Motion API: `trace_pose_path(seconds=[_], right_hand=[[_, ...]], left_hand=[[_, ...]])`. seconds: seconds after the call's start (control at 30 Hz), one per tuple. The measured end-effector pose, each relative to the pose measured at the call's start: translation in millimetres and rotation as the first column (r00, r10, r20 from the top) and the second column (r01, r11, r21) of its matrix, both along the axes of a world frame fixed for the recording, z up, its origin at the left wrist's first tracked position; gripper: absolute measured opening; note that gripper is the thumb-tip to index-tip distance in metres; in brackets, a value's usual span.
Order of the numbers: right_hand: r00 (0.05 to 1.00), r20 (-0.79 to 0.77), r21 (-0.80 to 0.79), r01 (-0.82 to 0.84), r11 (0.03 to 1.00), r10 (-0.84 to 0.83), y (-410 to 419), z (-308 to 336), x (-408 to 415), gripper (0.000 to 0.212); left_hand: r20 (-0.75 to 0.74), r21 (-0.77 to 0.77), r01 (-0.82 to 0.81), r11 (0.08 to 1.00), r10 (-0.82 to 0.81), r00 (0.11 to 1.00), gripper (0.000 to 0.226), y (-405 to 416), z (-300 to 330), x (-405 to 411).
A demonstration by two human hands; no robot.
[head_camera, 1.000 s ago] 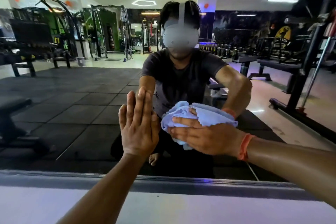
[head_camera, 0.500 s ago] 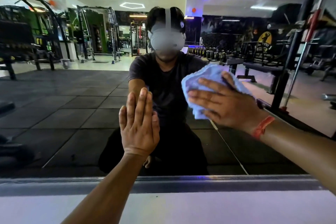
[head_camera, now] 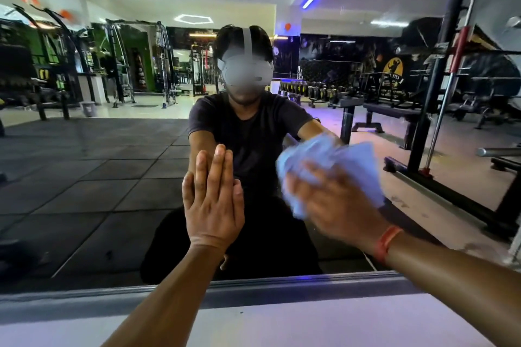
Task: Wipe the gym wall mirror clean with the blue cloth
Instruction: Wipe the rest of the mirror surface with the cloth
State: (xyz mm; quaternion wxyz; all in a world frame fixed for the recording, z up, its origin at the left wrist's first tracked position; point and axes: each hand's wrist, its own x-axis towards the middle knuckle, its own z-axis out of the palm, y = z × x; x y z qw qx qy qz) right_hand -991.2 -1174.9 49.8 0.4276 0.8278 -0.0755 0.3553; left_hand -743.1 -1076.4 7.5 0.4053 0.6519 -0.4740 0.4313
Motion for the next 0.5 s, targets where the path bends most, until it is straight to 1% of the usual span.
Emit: trace_pose_path(seconds=[0.03,0.07,0.1,0.13,0.17,0.2,0.23,0.27,0.3,0.33,0.37,0.4,0.43,0.47,0.5], right_hand=[[0.982,-0.186,-0.053,0.006,0.999,-0.016,3,-15,3,0.044],[0.957,-0.289,-0.069,0.005,0.998,-0.025,-2,-20,2,0.045],[0.948,-0.319,-0.077,-0.007,0.997,-0.018,-4,-11,-2,0.047],[0.955,-0.296,-0.069,-0.002,0.998,-0.018,-7,4,-6,0.048],[0.977,-0.212,-0.031,0.010,0.999,-0.017,-10,20,-12,0.048],[0.997,-0.065,0.003,0.034,0.999,-0.034,-15,34,-18,0.048],[0.993,0.097,0.068,0.067,0.995,-0.073,-13,41,-22,0.049],[0.966,0.238,0.130,0.066,0.989,-0.095,-8,39,-21,0.051],[0.945,0.309,0.190,0.047,0.981,-0.106,-2,27,-14,0.054],[0.950,0.299,0.186,0.036,0.982,-0.091,3,9,-3,0.057],[0.973,0.213,0.135,0.057,0.989,-0.085,7,-9,7,0.059],[0.995,0.064,0.029,0.069,0.997,-0.070,6,-22,12,0.060],[0.995,-0.077,-0.067,0.062,0.996,-0.067,0,-19,12,0.060],[0.980,-0.186,-0.170,0.036,0.985,-0.067,-8,-6,9,0.062],[0.966,-0.229,-0.327,0.043,0.944,-0.123,-13,16,6,0.066]], left_hand=[[0.004,-0.003,-0.002,1.000,0.002,1.000,0.065,0,0,0],[0.006,-0.007,-0.004,1.000,0.004,1.000,0.064,0,-1,0],[0.008,-0.011,-0.005,1.000,0.005,1.000,0.064,0,-1,0],[0.008,-0.010,-0.004,1.000,0.004,1.000,0.064,0,-1,1],[0.008,-0.008,-0.003,1.000,0.003,1.000,0.065,0,-1,0],[0.011,-0.004,-0.005,1.000,0.005,1.000,0.065,0,-1,0],[0.014,0.000,-0.008,1.000,0.008,1.000,0.065,-1,-1,0],[0.014,0.003,-0.009,1.000,0.009,1.000,0.065,-1,-1,0],[0.013,0.000,-0.009,1.000,0.009,1.000,0.065,-1,-1,1],[0.017,-0.009,-0.010,1.000,0.010,1.000,0.064,0,-1,1],[0.022,-0.018,-0.012,1.000,0.012,1.000,0.064,0,-1,1],[0.025,-0.029,-0.013,1.000,0.014,1.000,0.065,-1,-2,-1],[0.030,-0.039,-0.012,0.999,0.013,0.999,0.065,-1,-1,-1],[0.030,-0.040,-0.012,0.999,0.014,0.999,0.066,-1,1,-1],[0.025,-0.037,-0.015,0.999,0.016,1.000,0.066,0,2,-1]])
